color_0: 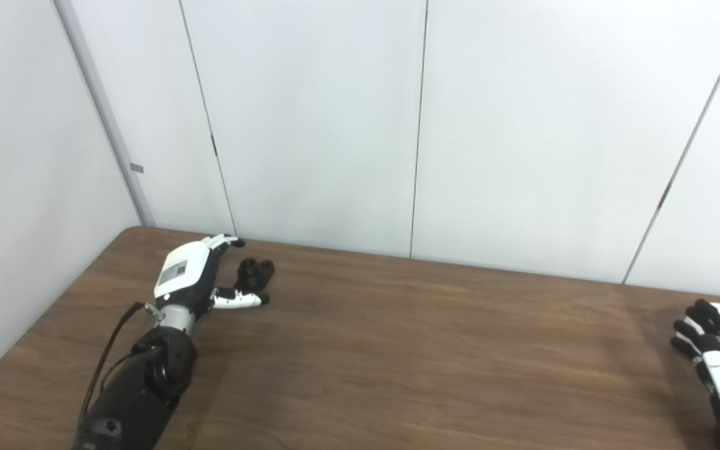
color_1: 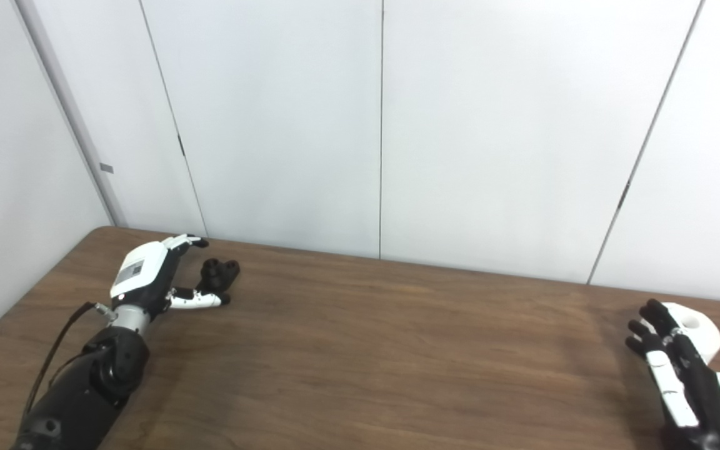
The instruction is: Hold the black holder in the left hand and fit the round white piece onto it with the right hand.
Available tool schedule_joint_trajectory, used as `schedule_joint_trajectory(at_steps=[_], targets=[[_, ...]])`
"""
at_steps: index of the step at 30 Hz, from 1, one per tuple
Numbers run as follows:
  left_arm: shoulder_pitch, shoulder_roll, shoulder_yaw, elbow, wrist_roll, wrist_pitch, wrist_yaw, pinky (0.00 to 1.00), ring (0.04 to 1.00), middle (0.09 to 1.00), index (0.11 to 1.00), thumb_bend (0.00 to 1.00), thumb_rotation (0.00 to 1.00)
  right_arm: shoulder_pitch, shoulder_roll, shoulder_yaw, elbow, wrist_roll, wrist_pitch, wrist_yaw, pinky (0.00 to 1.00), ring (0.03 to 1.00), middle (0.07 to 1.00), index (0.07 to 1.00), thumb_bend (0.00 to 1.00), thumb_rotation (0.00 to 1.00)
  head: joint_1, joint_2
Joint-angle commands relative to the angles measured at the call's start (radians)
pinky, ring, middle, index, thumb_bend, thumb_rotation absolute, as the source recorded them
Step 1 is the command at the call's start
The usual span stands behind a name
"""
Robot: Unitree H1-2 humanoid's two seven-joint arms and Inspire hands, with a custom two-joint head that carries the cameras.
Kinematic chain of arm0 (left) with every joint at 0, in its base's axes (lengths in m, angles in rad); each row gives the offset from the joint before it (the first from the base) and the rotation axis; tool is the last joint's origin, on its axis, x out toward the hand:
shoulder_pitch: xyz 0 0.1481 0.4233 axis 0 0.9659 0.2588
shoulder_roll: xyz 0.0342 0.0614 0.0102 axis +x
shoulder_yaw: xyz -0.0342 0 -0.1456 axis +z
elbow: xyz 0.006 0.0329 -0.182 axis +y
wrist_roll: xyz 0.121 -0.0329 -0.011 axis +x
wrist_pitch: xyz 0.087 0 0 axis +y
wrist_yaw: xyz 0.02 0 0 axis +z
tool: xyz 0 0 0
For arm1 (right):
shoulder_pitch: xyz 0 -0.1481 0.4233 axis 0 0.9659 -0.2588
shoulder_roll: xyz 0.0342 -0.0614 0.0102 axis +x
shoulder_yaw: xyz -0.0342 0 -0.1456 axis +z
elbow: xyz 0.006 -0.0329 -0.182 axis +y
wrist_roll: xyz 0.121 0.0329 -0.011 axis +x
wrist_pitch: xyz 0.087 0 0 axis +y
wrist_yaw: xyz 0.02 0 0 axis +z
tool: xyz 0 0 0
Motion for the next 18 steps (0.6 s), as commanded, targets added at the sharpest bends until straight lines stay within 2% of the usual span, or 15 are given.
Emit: schedule_joint_trajectory(at_steps=[1,3,12,15,18], targets=[[-0.030,0.042,0.009,-0.034,0.005,-0.015,0.005,0.87,0.927,0.898,0.791,1.00,0.33,-0.014,-0.010,0.001,-0.047,0.006,-0.005,0.001,0.82,0.868,0.904,0.878,0.45,0.66,0.000,0.001],[-0.026,0.046,0.005,-0.035,0.010,-0.022,-0.002,0.86,0.924,0.895,0.789,1.00,0.34,-0.013,-0.005,0.000,-0.068,0.007,0.015,-0.007,0.81,0.869,0.902,0.875,0.47,0.66,-0.007,0.005],[-0.026,0.053,-0.030,-0.029,0.041,-0.042,0.001,0.86,0.883,0.839,0.742,1.00,0.28,-0.006,0.007,0.001,-0.129,-0.011,0.053,-0.023,0.81,0.873,0.903,0.880,0.43,0.66,-0.012,0.006],[-0.026,0.058,-0.039,-0.031,0.048,-0.050,-0.004,0.87,0.881,0.834,0.742,1.00,0.30,0.001,0.016,-0.005,-0.163,-0.010,0.087,-0.042,0.81,0.867,0.897,0.870,0.45,0.66,-0.012,0.006],[-0.028,0.060,-0.039,-0.031,0.048,-0.049,-0.012,0.87,0.885,0.836,0.748,1.00,0.30,0.008,0.013,-0.003,-0.178,-0.004,0.094,-0.041,0.83,0.877,0.911,0.885,0.45,0.66,-0.012,0.006]])
